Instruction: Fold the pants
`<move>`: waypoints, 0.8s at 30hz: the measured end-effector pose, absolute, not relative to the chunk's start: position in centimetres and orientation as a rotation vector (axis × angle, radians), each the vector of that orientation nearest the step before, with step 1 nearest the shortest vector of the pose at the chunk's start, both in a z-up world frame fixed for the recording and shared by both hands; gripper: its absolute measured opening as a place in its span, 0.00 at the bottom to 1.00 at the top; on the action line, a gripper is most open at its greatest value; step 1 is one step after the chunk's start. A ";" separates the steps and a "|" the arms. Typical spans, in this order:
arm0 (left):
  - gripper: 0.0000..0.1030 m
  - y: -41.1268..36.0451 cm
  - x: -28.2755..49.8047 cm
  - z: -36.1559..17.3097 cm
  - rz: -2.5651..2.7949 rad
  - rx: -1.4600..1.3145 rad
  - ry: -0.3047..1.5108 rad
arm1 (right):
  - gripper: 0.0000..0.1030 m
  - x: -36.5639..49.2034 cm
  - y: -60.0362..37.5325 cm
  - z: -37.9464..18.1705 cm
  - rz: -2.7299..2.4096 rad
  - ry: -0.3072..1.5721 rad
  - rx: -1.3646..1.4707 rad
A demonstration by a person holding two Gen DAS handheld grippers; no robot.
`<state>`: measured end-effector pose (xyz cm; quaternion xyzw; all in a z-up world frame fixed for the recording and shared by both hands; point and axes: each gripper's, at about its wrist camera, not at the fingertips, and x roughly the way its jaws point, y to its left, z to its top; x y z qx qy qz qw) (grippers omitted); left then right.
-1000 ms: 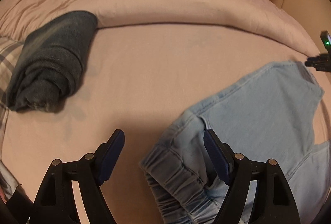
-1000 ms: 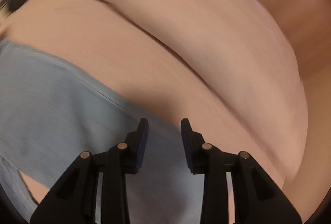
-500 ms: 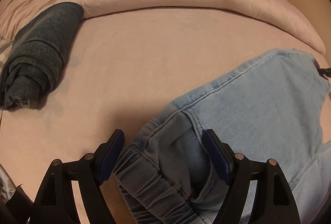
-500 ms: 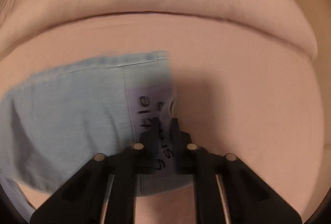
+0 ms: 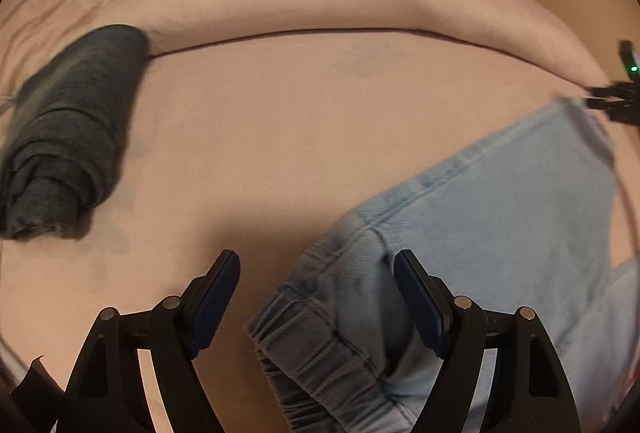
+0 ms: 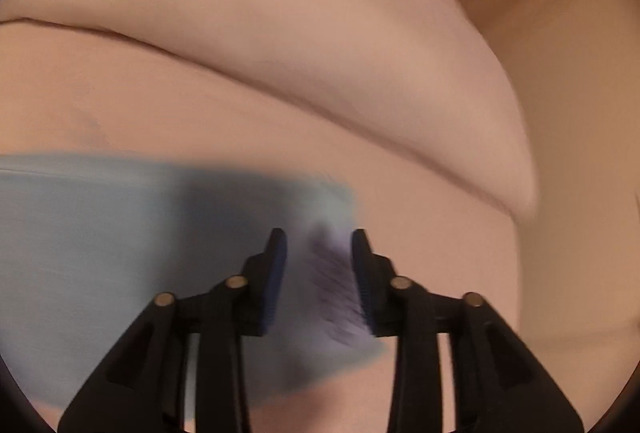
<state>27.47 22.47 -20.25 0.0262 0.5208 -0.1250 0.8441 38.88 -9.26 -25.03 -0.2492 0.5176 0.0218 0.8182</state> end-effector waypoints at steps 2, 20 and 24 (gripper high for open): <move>0.77 22.1 27.9 -20.0 -0.284 0.075 1.096 | 0.40 37.5 -2.9 -26.0 0.290 1.086 -0.619; 0.19 21.0 28.5 -20.6 -0.335 0.123 1.164 | 0.07 36.3 24.4 -36.0 0.715 1.189 -0.969; 0.18 20.4 26.8 -17.7 -0.293 0.205 1.054 | 0.05 33.7 22.0 -34.4 0.629 1.067 -0.964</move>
